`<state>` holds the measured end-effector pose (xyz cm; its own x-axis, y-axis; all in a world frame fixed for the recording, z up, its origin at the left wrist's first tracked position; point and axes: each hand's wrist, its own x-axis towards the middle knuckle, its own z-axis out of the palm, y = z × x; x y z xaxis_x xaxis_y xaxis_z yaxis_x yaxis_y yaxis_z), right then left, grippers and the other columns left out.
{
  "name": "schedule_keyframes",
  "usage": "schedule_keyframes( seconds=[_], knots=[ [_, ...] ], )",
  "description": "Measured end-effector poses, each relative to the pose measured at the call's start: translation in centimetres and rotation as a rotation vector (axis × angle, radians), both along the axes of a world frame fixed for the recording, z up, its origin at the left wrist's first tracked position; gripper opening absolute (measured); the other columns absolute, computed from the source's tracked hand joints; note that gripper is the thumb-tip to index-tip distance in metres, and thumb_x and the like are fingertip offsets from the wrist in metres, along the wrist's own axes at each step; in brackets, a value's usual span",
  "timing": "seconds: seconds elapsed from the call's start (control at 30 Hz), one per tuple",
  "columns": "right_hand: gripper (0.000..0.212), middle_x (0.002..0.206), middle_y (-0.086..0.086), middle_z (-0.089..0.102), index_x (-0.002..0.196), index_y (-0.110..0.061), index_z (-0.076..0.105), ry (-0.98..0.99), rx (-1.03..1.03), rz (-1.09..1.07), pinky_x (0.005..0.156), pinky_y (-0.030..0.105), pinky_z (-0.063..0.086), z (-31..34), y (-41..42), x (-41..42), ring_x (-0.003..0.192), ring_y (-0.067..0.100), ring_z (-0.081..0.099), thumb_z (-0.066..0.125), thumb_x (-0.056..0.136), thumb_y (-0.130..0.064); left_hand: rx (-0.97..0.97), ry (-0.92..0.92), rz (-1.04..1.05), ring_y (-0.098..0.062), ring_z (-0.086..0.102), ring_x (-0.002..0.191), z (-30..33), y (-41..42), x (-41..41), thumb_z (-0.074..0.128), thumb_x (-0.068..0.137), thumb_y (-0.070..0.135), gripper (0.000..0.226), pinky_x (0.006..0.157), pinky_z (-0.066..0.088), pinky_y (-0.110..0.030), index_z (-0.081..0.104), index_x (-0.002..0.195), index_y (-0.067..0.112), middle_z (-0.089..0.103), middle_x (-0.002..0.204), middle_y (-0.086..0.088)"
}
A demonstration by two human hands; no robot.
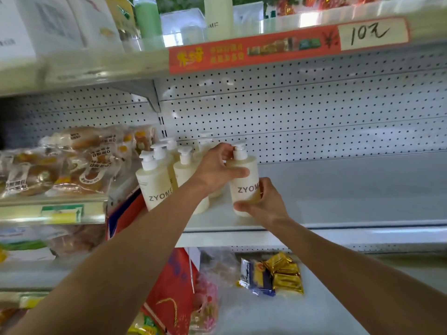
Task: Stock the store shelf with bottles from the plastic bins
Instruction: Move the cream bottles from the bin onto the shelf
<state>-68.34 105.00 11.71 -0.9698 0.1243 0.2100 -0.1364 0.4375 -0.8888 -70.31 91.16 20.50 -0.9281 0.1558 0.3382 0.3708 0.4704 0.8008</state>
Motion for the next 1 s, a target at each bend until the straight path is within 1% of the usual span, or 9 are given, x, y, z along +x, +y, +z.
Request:
schedule_keyframes(
  seconds=[0.1,0.2,0.27,0.37,0.47,0.6,0.7,0.83,1.0],
  knots=[
    [0.068,0.104,-0.004,0.061,0.112,-0.023,0.043,-0.005,-0.005,-0.028,0.079,0.038,0.055,-0.3,-0.3,-1.9,0.094,0.017,0.061,0.086,0.061,-0.031,-0.033,0.024,0.025,-0.015,0.058,0.106,-0.3,0.4,-1.6,0.085,0.069,0.016,0.061,0.09,0.047,-0.026,0.052,0.12,0.016,0.06,0.112,0.004],
    [0.066,0.103,-0.003,0.061,0.112,-0.021,0.043,-0.02,-0.002,-0.042,0.08,0.041,0.055,-0.4,-0.4,-3.9,0.094,0.019,0.06,0.086,0.062,-0.03,-0.071,0.035,0.035,-0.019,0.057,0.107,-0.1,0.9,-3.1,0.084,0.069,0.016,0.082,0.091,0.049,-0.034,0.035,0.134,0.02,0.058,0.112,0.003],
    [0.066,0.105,-0.002,0.062,0.112,-0.02,0.043,-0.018,-0.002,-0.05,0.081,0.043,0.055,-0.6,-0.4,-5.0,0.096,0.02,0.06,0.085,0.063,-0.03,-0.146,0.071,0.03,-0.02,0.058,0.102,0.1,1.1,-4.1,0.082,0.07,0.016,0.089,0.088,0.048,-0.033,0.027,0.139,0.025,0.057,0.105,0.004],
    [0.063,0.102,-0.003,0.062,0.109,-0.022,0.043,-0.02,-0.018,-0.068,0.07,0.035,0.053,-0.8,-0.5,-6.5,0.09,0.016,0.061,0.084,0.062,-0.031,-0.295,0.104,0.044,-0.021,0.057,0.099,0.5,1.3,-5.4,0.081,0.072,0.019,0.08,0.082,0.046,-0.03,0.033,0.136,0.027,0.055,0.107,0.002],
    [0.063,0.097,-0.007,0.059,0.105,-0.025,0.041,-0.05,-0.028,-0.077,0.055,0.023,0.041,-0.5,-0.8,-7.9,0.082,0.011,0.057,0.085,0.061,-0.03,-0.379,0.095,0.067,-0.022,0.056,0.097,1.1,1.5,-6.8,0.08,0.074,0.019,0.072,0.081,0.048,-0.034,0.037,0.13,0.024,0.054,0.11,0.001],
    [0.065,0.103,-0.005,0.059,0.108,-0.025,0.041,-0.092,-0.029,-0.075,0.07,0.031,0.05,-0.2,-1.1,-9.7,0.094,0.016,0.059,0.084,0.06,-0.026,-0.47,0.114,0.087,-0.025,0.055,0.094,1.8,1.8,-8.1,0.08,0.074,0.017,0.068,0.082,0.049,-0.037,0.036,0.125,0.017,0.052,0.104,0.001],
    [0.068,0.108,-0.003,0.059,0.114,-0.023,0.042,-0.097,-0.034,-0.067,0.079,0.039,0.054,-0.2,-1.3,-10.6,0.098,0.018,0.059,0.084,0.06,-0.022,-0.534,0.11,0.106,-0.027,0.057,0.095,2.0,1.9,-9.1,0.078,0.075,0.014,0.065,0.075,0.046,-0.036,0.034,0.122,0.014,0.054,0.104,-0.004],
    [0.067,0.11,-0.001,0.058,0.112,-0.025,0.041,-0.1,-0.042,-0.071,0.08,0.038,0.053,-0.3,-1.5,-11.5,0.099,0.02,0.058,0.083,0.059,-0.023,-0.603,0.087,0.144,-0.029,0.059,0.095,2.3,2.2,-10.0,0.078,0.077,0.015,0.067,0.067,0.042,-0.034,0.029,0.123,0.013,0.057,0.109,-0.008],
    [0.066,0.109,-0.002,0.059,0.111,-0.025,0.041,-0.101,-0.036,-0.085,0.077,0.038,0.055,-0.2,-1.7,-11.7,0.097,0.019,0.059,0.082,0.059,-0.022,-0.613,0.098,0.156,-0.028,0.057,0.09,2.0,2.3,-10.4,0.077,0.077,0.014,0.066,0.066,0.041,-0.034,0.028,0.122,0.014,0.056,0.108,-0.008]
  ],
)
